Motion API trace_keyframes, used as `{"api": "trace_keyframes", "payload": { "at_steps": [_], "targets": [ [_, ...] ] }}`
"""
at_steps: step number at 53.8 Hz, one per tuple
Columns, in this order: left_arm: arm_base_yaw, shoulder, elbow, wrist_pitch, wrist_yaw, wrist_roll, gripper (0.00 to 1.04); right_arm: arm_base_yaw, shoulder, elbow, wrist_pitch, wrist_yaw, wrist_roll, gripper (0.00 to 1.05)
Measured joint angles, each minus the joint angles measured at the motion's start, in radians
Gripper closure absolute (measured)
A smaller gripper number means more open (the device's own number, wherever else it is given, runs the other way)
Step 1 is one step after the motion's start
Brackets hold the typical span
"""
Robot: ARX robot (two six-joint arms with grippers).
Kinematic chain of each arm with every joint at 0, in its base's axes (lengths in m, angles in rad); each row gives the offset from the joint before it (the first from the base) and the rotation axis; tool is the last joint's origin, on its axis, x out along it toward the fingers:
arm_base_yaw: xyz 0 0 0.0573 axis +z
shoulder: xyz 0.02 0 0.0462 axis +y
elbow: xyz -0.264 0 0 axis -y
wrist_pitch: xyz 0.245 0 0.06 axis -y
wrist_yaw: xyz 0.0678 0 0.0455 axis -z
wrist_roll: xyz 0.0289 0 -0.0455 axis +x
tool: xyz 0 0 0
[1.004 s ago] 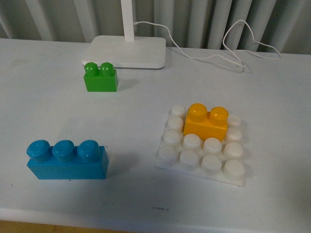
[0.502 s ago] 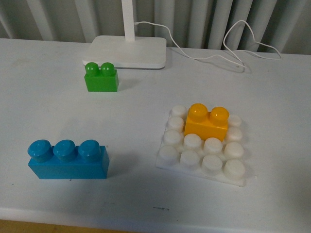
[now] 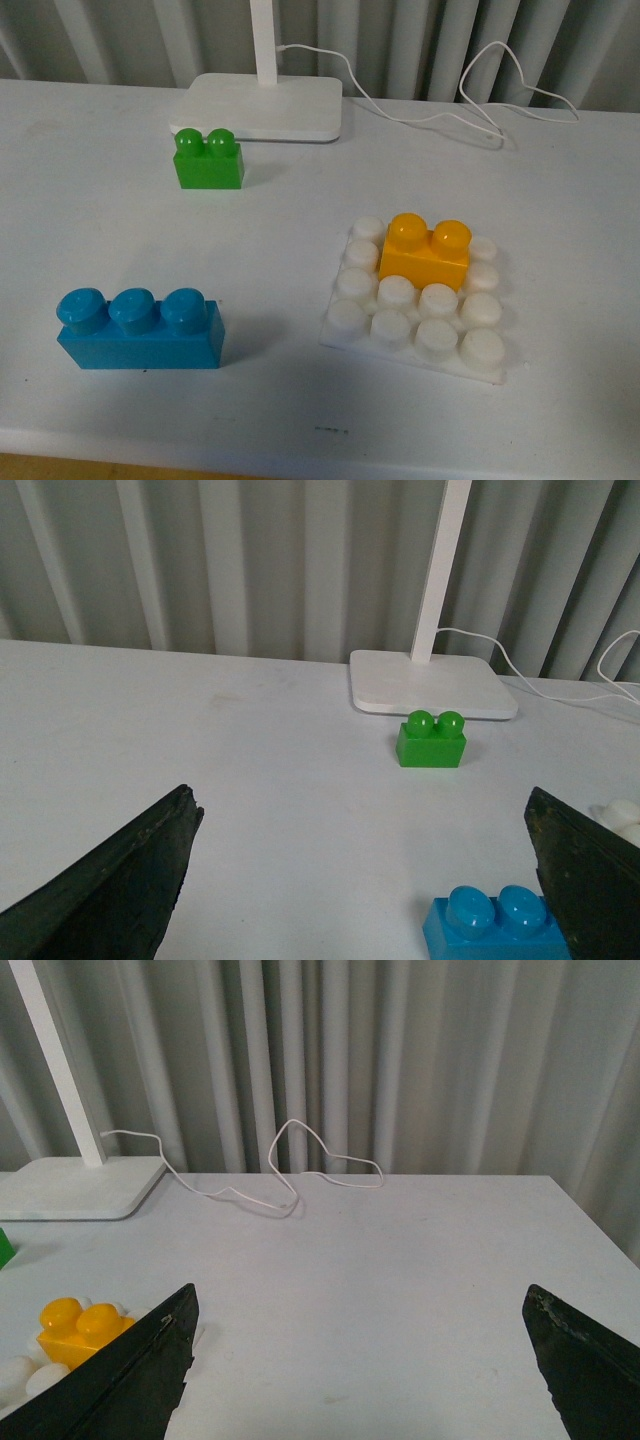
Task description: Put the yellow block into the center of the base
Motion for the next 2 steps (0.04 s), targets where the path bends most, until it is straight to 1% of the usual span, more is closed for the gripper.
{"api": "trace_keyframes", "payload": {
  "at_steps": [2],
  "targets": [
    [0.0,0.0,0.0,0.0,0.0,0.0,0.06,0.0,0.0,0.0,0.0,0.0,0.0,0.09]
  ]
}}
